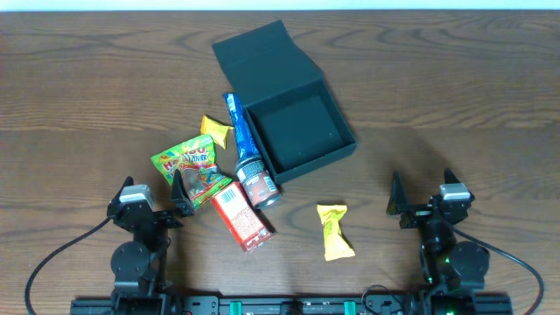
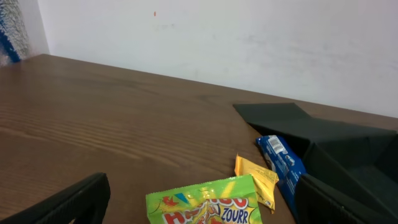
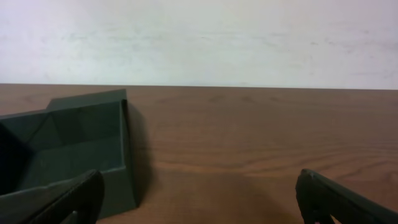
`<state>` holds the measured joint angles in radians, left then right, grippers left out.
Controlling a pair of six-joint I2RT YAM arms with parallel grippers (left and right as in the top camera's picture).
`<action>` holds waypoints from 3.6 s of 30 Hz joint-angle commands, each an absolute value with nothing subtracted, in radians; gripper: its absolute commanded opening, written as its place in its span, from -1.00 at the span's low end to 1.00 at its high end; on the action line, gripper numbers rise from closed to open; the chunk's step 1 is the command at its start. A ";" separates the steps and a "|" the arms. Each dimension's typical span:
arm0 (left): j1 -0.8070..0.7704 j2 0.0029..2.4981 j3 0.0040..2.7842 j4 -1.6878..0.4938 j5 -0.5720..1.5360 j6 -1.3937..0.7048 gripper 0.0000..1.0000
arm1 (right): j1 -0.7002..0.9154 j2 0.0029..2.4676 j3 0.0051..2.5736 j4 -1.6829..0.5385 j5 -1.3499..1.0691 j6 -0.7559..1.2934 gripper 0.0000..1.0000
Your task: Pack container
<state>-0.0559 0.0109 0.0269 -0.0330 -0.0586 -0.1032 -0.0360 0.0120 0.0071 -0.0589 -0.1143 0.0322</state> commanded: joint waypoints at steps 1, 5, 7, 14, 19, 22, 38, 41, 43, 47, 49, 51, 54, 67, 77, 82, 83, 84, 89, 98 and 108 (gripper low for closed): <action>-0.052 0.004 0.005 -0.071 -0.061 -0.090 0.90 | -0.051 0.007 0.006 -0.064 -0.112 0.021 0.98; -0.052 0.004 0.005 -0.072 -0.061 -0.090 0.91 | -0.051 0.007 0.006 -0.064 -0.112 0.021 0.98; -0.052 0.004 0.005 -0.071 -0.062 -0.089 0.90 | -0.051 0.007 0.006 -0.064 -0.112 0.021 0.98; -0.052 0.004 0.005 -0.070 -0.072 -0.084 0.90 | -0.051 0.009 0.006 -0.064 -0.112 0.021 0.99; -0.052 0.004 0.027 -0.001 0.067 -0.088 0.90 | -0.051 0.011 0.006 -0.064 -0.112 0.021 0.98; -0.052 0.014 0.088 -0.046 0.075 -0.115 0.90 | -0.051 0.011 0.006 -0.064 -0.112 0.021 0.99; -0.053 0.814 0.973 -0.531 0.150 -0.094 0.91 | -0.051 0.011 0.006 -0.064 -0.112 0.021 0.99; -0.054 0.997 1.197 -0.871 0.155 -0.172 0.91 | -0.051 0.011 0.006 -0.064 -0.112 0.021 0.98; -0.055 1.067 1.244 -0.960 0.191 -0.255 0.91 | -0.051 0.011 0.006 -0.064 -0.112 0.021 0.99; -0.054 1.171 1.246 -0.969 0.210 -0.318 0.90 | -0.051 0.011 0.006 -0.064 -0.112 0.021 0.98; -0.054 1.217 1.246 -0.968 0.216 -0.319 0.90 | -0.051 0.011 0.006 -0.064 -0.112 0.021 0.99; -0.058 1.259 1.246 -0.974 0.289 -0.318 0.91 | -0.051 0.011 0.006 -0.064 -0.112 0.021 0.99; -0.086 1.314 1.246 -1.037 0.337 -0.315 0.91 | -0.051 0.011 0.006 -0.064 -0.112 0.021 0.98; -0.579 1.311 1.246 -1.252 0.002 -1.068 0.90 | -0.051 0.011 0.006 -0.064 -0.112 0.021 0.98; -0.907 1.299 1.190 -1.285 -0.157 -1.464 0.91 | -0.051 0.011 0.006 -0.064 -0.112 0.021 0.98; -1.023 1.299 1.160 -1.266 -0.296 -1.527 0.91 | -0.051 0.011 0.006 -0.064 -0.112 0.021 0.98; -1.036 1.299 1.152 -1.258 -0.311 -1.526 0.91 | -0.051 0.011 0.006 -0.064 -0.112 0.021 0.98; -1.040 1.299 1.146 -1.252 -0.315 -1.523 0.90 | -0.051 0.011 0.006 -0.064 -0.112 0.021 0.98; -1.040 1.299 1.066 -1.230 -0.297 -1.608 0.91 | -0.051 0.011 0.006 -0.064 -0.112 0.021 0.98; -1.038 1.257 0.933 -0.978 -0.196 -1.700 0.91 | -0.051 0.011 0.006 -0.064 -0.112 0.021 0.98; -0.947 1.246 0.807 -0.897 -0.218 -1.573 0.90 | -0.051 0.011 0.006 -0.064 -0.112 0.021 0.99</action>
<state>-0.9573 1.2560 0.8307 -0.9184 -0.2127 -1.6131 -0.0360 0.0128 0.0071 -0.0589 -0.1143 0.0322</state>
